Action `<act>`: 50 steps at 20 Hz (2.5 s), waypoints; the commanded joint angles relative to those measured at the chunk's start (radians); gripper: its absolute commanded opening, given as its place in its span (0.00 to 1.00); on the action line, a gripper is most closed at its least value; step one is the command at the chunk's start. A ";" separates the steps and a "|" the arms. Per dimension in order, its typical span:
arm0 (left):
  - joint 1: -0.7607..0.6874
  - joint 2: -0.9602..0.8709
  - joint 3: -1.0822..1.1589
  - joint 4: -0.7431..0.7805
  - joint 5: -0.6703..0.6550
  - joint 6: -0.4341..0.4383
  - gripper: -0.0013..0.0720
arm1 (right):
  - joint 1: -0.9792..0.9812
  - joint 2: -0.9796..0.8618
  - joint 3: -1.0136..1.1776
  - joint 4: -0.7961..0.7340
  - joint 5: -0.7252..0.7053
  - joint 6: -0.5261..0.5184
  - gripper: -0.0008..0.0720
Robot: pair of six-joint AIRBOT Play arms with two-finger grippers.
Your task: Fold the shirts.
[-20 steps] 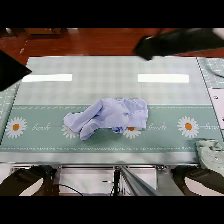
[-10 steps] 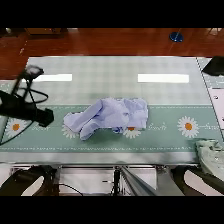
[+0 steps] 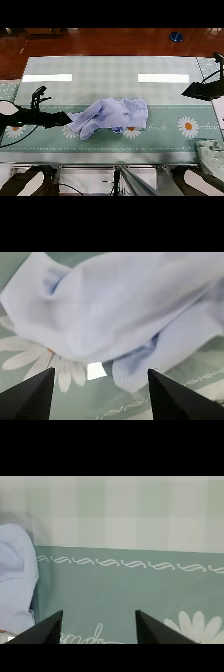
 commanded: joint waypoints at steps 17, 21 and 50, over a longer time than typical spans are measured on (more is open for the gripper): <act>0.049 -0.289 -0.005 -0.172 -0.002 0.100 1.00 | -0.002 -0.070 -0.019 0.142 -0.047 -0.048 0.75; 0.000 -0.392 0.035 -0.302 0.087 0.100 0.46 | -0.002 -0.070 -0.019 0.142 -0.040 -0.048 0.75; 0.029 -0.319 0.144 -0.300 -0.062 0.225 0.05 | 0.343 -0.474 -0.058 0.605 -0.205 -0.175 0.06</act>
